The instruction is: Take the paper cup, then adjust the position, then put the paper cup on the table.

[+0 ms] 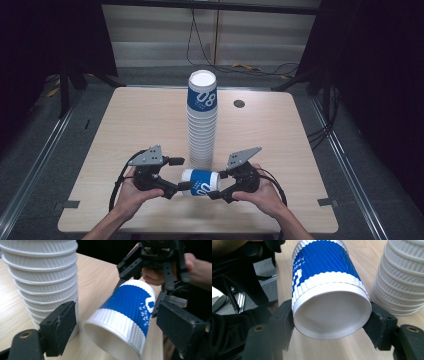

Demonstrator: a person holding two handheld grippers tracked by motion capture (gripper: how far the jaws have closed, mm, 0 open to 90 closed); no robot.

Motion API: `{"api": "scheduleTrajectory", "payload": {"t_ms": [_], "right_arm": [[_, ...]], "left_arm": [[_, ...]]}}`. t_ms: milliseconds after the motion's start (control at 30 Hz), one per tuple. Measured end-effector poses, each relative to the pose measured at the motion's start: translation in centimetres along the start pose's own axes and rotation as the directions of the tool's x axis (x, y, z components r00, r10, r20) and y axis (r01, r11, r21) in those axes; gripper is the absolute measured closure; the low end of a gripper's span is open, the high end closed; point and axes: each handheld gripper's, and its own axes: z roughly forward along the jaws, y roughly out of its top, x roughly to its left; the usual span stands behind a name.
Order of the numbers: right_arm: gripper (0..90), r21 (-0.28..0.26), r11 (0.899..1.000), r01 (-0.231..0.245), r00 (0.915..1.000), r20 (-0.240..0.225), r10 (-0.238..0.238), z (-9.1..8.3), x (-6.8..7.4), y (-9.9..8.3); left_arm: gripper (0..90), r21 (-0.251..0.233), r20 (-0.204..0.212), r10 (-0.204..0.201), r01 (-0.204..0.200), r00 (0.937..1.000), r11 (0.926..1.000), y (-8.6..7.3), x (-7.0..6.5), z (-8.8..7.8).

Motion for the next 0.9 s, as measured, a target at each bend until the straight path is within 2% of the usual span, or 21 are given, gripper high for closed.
{"api": "scheduleTrajectory", "payload": {"t_ms": [133, 167, 233, 433, 467, 567, 600, 767, 833, 900], "right_arm": [[31.6, -0.044, 0.999, -0.002, 1.0, -0.002, 0.002, -0.1, 0.0, -0.4], [31.7, -0.064, 0.998, 0.001, 0.9999, 0.016, 0.0, -0.2, 0.0, -0.4], [31.7, -0.097, 0.995, -0.006, 1.0, 0.006, 0.007, -0.4, -0.2, -0.6], [31.6, -0.139, 0.99, -0.015, 0.9999, -0.009, 0.013, -0.9, -0.2, -0.8], [31.6, -0.154, 0.988, -0.015, 0.9996, -0.024, 0.012, -0.9, -0.3, -0.9], [31.5, -0.159, 0.987, -0.016, 0.9995, -0.03, 0.012, -1.0, -0.3, -1.0], [31.4, -0.155, 0.988, 0.0, 0.9993, -0.036, -0.006, -0.9, -0.1, -1.0], [31.3, -0.183, 0.983, 0.003, 0.9975, -0.069, -0.016, -0.8, 0.0, -1.1], [31.3, -0.196, 0.98, 0.012, 0.9985, -0.05, -0.022, -0.7, 0.0, -1.2], [31.3, -0.199, 0.98, 0.014, 0.9983, -0.052, -0.025, -0.7, -0.1, -1.2]], "left_arm": [[16.1, -0.033, -0.006, 0.001, -0.001, 1.0, 0.9994, 0.1, -0.3, -0.1], [16.1, -0.034, -0.009, 0.006, -0.007, 0.9999, 0.9994, 0.1, -0.3, -0.2], [16.2, -0.04, -0.007, 0.009, -0.01, 0.9999, 0.9991, 0.1, -0.4, -0.2], [16.1, -0.036, -0.004, 0.002, -0.003, 1.0, 0.9993, 0.1, -0.3, -0.1], [16.1, -0.036, -0.006, 0.004, -0.004, 1.0, 0.9994, 0.1, -0.3, -0.2], [16.1, -0.054, -0.008, 0.003, -0.004, 1.0, 0.9985, 0.1, -0.4, -0.3], [16.1, -0.056, -0.003, -0.001, 0.0, 1.0, 0.9984, 0.2, -0.4, -0.4], [15.8, -0.06, 0.026, -0.011, 0.012, 0.9996, 0.9981, 0.1, -0.5, -0.3], [15.8, -0.064, 0.021, -0.008, 0.009, 0.9998, 0.9979, 0.1, -0.6, -0.3], [15.7, -0.068, 0.025, -0.012, 0.014, 0.9996, 0.9976, 0.1, -0.6, -0.3]]}}
